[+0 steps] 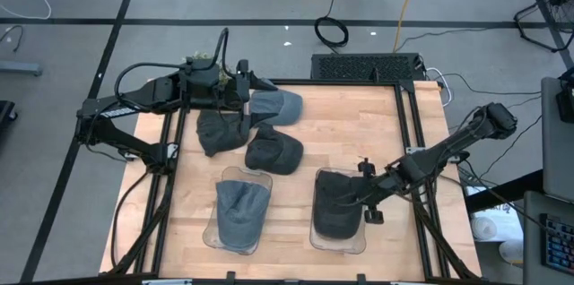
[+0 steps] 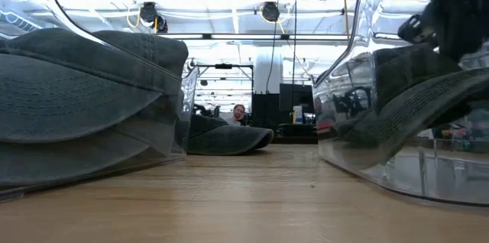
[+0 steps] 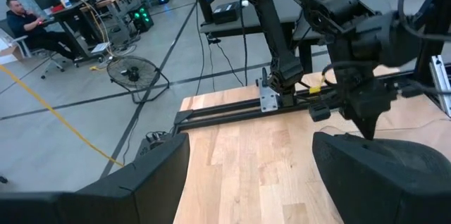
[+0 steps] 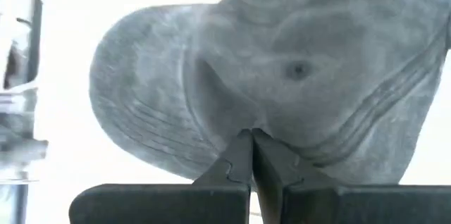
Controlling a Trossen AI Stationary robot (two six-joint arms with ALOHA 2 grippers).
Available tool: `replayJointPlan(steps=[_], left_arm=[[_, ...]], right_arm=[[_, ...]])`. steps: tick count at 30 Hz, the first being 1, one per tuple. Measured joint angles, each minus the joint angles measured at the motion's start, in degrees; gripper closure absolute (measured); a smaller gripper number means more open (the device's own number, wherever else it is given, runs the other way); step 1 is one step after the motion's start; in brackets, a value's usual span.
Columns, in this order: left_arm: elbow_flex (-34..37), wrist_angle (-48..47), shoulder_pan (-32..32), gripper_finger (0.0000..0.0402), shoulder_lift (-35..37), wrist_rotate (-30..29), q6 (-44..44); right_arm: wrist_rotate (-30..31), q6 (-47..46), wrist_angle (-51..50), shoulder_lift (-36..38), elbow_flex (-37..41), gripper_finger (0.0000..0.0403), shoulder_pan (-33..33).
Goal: Pick & Place hat
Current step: Put the top right black cap into the right transparent bin
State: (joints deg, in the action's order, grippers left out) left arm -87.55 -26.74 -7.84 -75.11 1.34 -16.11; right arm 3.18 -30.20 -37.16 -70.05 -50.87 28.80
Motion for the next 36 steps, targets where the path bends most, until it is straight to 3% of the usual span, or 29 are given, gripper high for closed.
replayJointPlan(steps=[5, 8, 12, 19, 27, 32, 36], left_arm=[[0.00, 0.00, -0.02, 0.0096, 0.00, -0.01, 0.07], [0.00, 0.00, -0.02, 0.0096, 0.00, -0.02, 0.08], [0.00, 0.00, 0.00, 0.0096, 0.00, -0.02, 0.07], [0.00, 0.00, -0.01, 0.0096, 0.00, -0.02, 0.07], [0.00, 0.00, 0.00, 0.0096, 0.00, 0.00, 0.07], [0.00, 0.00, -0.01, 0.0096, 0.00, 0.00, 0.05], [0.00, 0.00, -0.02, 0.0096, 0.00, -0.02, 0.05]], right_arm=[[-0.05, 1.69, 6.15, 1.04, -0.05, 0.0403, 1.79], [-0.35, 2.25, 3.06, -2.33, -1.84, 0.0403, 2.10], [1.25, 5.06, -5.38, -9.61, -9.82, 0.0403, 2.46], [4.25, 10.33, -9.49, -19.37, -22.88, 0.0403, 4.26], [3.91, 6.24, -13.51, -27.32, -23.37, 0.0403, 3.50], [-0.11, 3.61, -12.80, -31.68, -23.39, 0.0403, 3.50], [0.62, 2.26, -12.86, -32.06, -23.41, 0.0403, 3.52]])
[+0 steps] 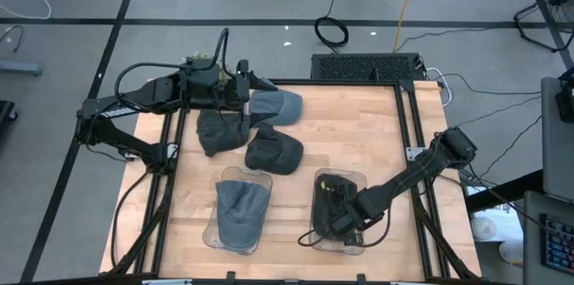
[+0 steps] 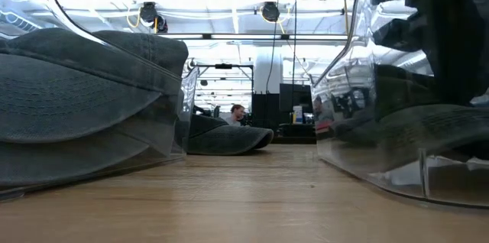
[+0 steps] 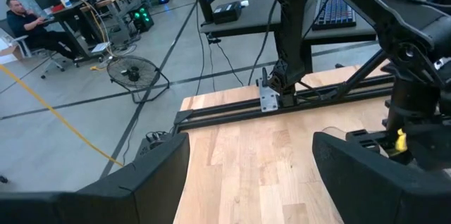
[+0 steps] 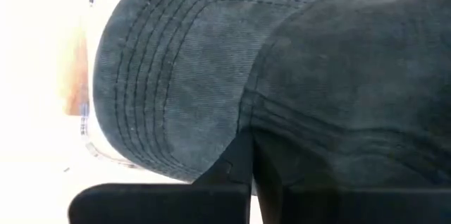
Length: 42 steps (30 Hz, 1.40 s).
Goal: Pick & Place hat
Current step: Put the top right black cap into the right transparent bin, then put the gray cap into the left transparent bin
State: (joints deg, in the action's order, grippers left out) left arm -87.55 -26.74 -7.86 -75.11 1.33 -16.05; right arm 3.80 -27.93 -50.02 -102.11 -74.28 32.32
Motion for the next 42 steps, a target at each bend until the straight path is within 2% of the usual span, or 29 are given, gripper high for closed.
replayJointPlan(steps=[3, 7, 10, 12, 14, 18, 21, 23, 24, 28, 30, 32, 36, 42], left_arm=[[0.00, 0.02, 0.00, 0.0096, 0.00, 0.02, 0.02], [0.00, 0.23, 0.00, 0.0096, 0.00, 0.00, 0.01], [0.00, 0.24, 0.00, 0.0096, 0.00, 0.01, 0.02], [0.00, 0.24, 0.02, 0.0096, 0.00, 0.02, 0.00], [0.00, 0.24, 0.00, 0.0096, 0.00, 0.02, 0.02], [0.00, 0.27, 0.02, 0.0096, 0.00, 0.02, 0.01], [0.00, 0.31, 0.00, 0.0096, 0.00, 0.02, 0.01], [0.00, 0.31, 0.02, 0.0096, 0.00, 0.02, 0.02], [0.00, 0.33, 0.02, 0.0096, 0.00, 0.02, 0.02], [0.00, 0.39, 0.00, 0.0096, 0.00, 0.02, 0.01], [0.00, 0.42, 0.02, 0.0096, 0.00, 0.02, 0.01], [0.00, 0.43, 0.01, 0.0096, 0.00, 0.02, 0.02], [0.00, 0.68, 0.02, 0.0096, 0.00, 0.06, 0.19], [0.00, 3.42, 0.26, 0.0096, 0.07, 1.55, 3.15]], right_arm=[[1.40, -1.01, -0.48, 2.28, 0.22, 0.0403, 0.11], [3.95, -1.43, 0.20, 8.82, 0.22, 0.0403, 0.20], [9.10, -0.55, 1.44, 13.73, 0.28, 0.0403, 1.11], [15.66, 1.78, 3.54, 17.16, 1.56, 0.0403, 2.11], [24.72, 4.56, 6.12, 20.70, 4.35, 0.0403, 3.15], [43.03, 10.41, 16.63, 27.25, 14.12, 0.0403, 3.31], [49.91, 13.70, 26.34, 32.27, 22.90, 0.0403, 2.80], [48.65, 18.21, 35.43, 35.94, 29.24, 0.0403, 2.32], [45.88, 21.12, 40.34, 38.09, 32.42, 0.0403, 1.72], [26.43, 29.34, 58.42, 46.85, 42.30, 0.0403, -2.99], [15.91, 31.21, 63.72, 50.81, 45.98, 0.0403, -6.47], [9.59, 32.51, 66.80, 54.16, 48.85, 0.0403, -9.82], [3.61, 33.92, 68.64, 59.02, 52.37, 0.0403, -14.57], [3.64, 36.82, 67.61, 63.00, 53.79, 0.0403, -18.90]])
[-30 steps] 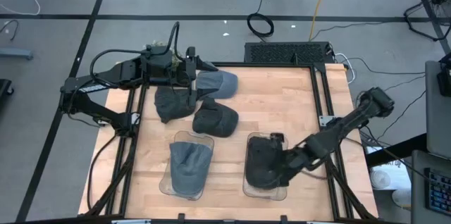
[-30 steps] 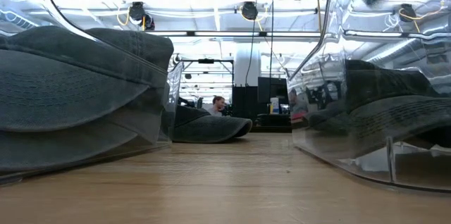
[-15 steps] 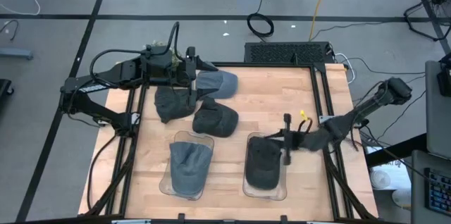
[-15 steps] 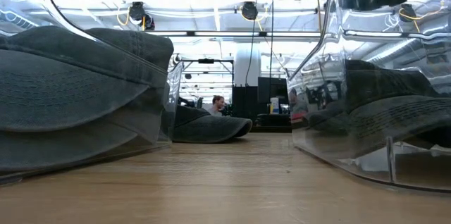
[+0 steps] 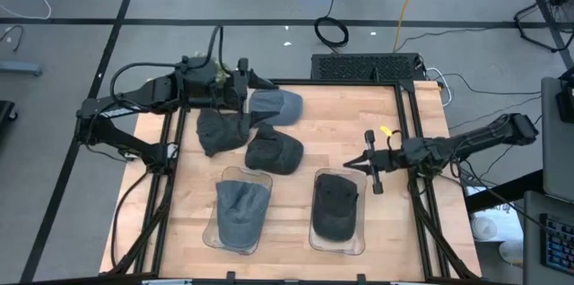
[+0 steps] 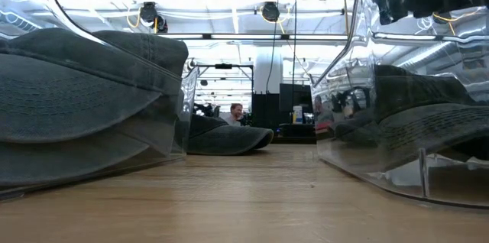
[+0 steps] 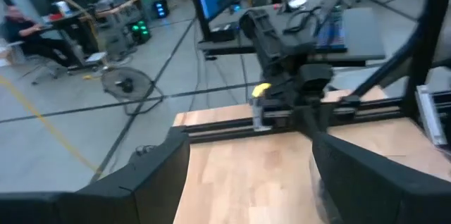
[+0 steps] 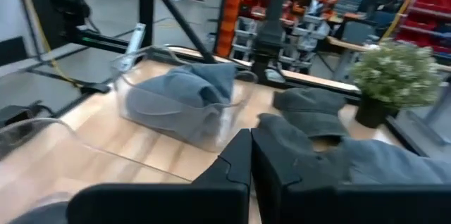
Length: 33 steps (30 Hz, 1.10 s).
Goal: Pick & Place hat
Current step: Put the gray cap into the left transparent bin
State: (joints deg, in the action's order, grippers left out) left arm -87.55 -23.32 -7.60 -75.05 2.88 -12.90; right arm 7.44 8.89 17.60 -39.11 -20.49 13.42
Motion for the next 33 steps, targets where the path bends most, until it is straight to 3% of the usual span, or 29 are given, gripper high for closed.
replayJointPlan(steps=[8, 19, 20, 22, 25, 26, 27, 28, 31, 33], left_arm=[[0.00, -3.17, 0.00, 0.0096, -0.66, 0.04, 5.28], [0.01, -5.28, -0.03, 0.0096, -0.85, 3.42, 0.52], [0.02, -5.02, 0.02, 0.0096, -1.36, 1.13, -0.46], [0.03, -5.84, 0.06, 0.0096, -2.06, -11.77, 0.64], [-0.04, -9.63, -1.96, 0.0097, -4.72, -43.64, 5.44], [-0.07, -13.05, -3.64, 0.0097, -5.57, -49.38, 8.36], [0.03, -17.22, -5.68, 0.0097, -6.57, -50.14, 12.50], [0.13, -20.21, -7.83, 0.0096, -7.90, -46.34, 16.73], [0.13, -23.39, -13.99, 0.0098, -12.51, -24.08, 23.08], [0.13, -23.42, -16.26, 0.0103, -16.42, -16.52, 22.93]], right_arm=[[-0.02, 0.51, 0.29, 0.61, 0.09, 0.0403, -4.48], [-0.02, -5.98, 0.18, 0.59, 0.09, 0.0403, -5.58], [-0.02, -6.51, 0.16, 0.59, 0.09, 0.0403, -5.58], [-0.02, -7.28, 0.16, 0.58, 0.09, 0.0403, -5.58], [0.08, -8.14, 0.19, 0.50, 0.09, 0.0403, -5.58], [0.24, -8.20, 0.25, 0.50, 0.09, 0.0403, -5.58], [0.26, -8.22, 0.54, 0.40, 0.09, 0.0403, -5.58], [0.28, -8.22, 1.02, 0.21, 0.09, 0.0403, -5.58], [0.28, -8.22, 1.32, -0.36, 0.09, 0.0403, -5.58], [0.60, -8.18, 1.24, -0.80, 0.09, 0.0403, -5.57]])
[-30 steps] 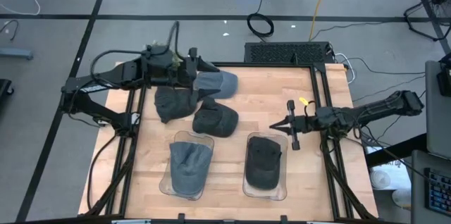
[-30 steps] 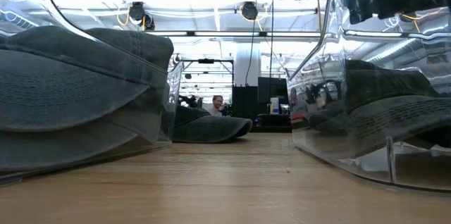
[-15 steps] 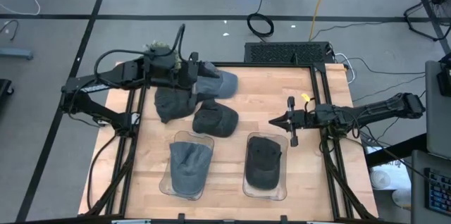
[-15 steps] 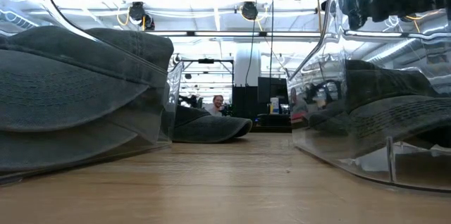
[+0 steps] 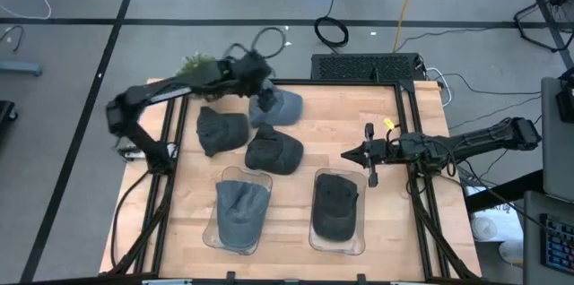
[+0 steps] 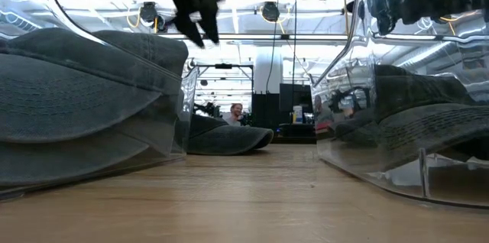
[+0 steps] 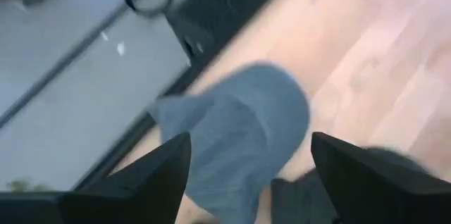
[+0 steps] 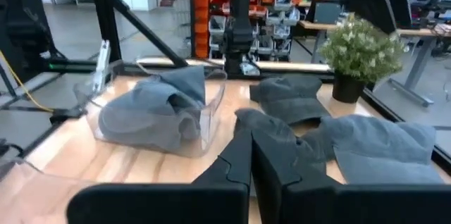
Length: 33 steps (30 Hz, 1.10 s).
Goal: Pick & Place hat
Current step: Put the gray cap into the left transparent bin
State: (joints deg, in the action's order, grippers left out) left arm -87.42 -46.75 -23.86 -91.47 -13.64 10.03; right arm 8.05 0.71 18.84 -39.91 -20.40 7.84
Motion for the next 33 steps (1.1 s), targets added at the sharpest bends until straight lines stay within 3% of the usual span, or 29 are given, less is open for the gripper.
replayJointPlan(steps=[2, 8, 12, 17, 24, 33], left_arm=[[0.00, -1.47, -1.72, 0.0108, -3.55, 0.92, -3.01], [0.01, -4.43, -5.36, 0.0130, -11.77, -4.17, -17.35], [0.00, -3.57, -7.74, 0.0147, -15.63, 1.66, -23.90], [-0.02, -2.38, -10.00, 0.0166, -20.36, 8.89, -26.43], [0.00, 0.84, -10.34, 0.0190, -23.84, 5.64, -32.80], [-0.02, 5.31, -10.16, 0.0216, -24.74, 6.06, -38.41]], right_arm=[[1.25, -0.05, 0.25, -0.59, 0.00, 0.0403, -0.01], [2.46, -0.72, 0.15, -1.63, 0.00, 0.0403, -0.01], [2.43, -1.69, 0.00, -1.94, 0.00, 0.0403, 0.10], [2.40, -3.05, 0.06, -2.03, 0.44, 0.0403, 0.10], [2.37, -3.08, 0.17, -2.03, 0.87, 0.0403, 0.10], [2.24, -3.08, 0.19, -2.03, 0.92, 0.0403, 0.10]])
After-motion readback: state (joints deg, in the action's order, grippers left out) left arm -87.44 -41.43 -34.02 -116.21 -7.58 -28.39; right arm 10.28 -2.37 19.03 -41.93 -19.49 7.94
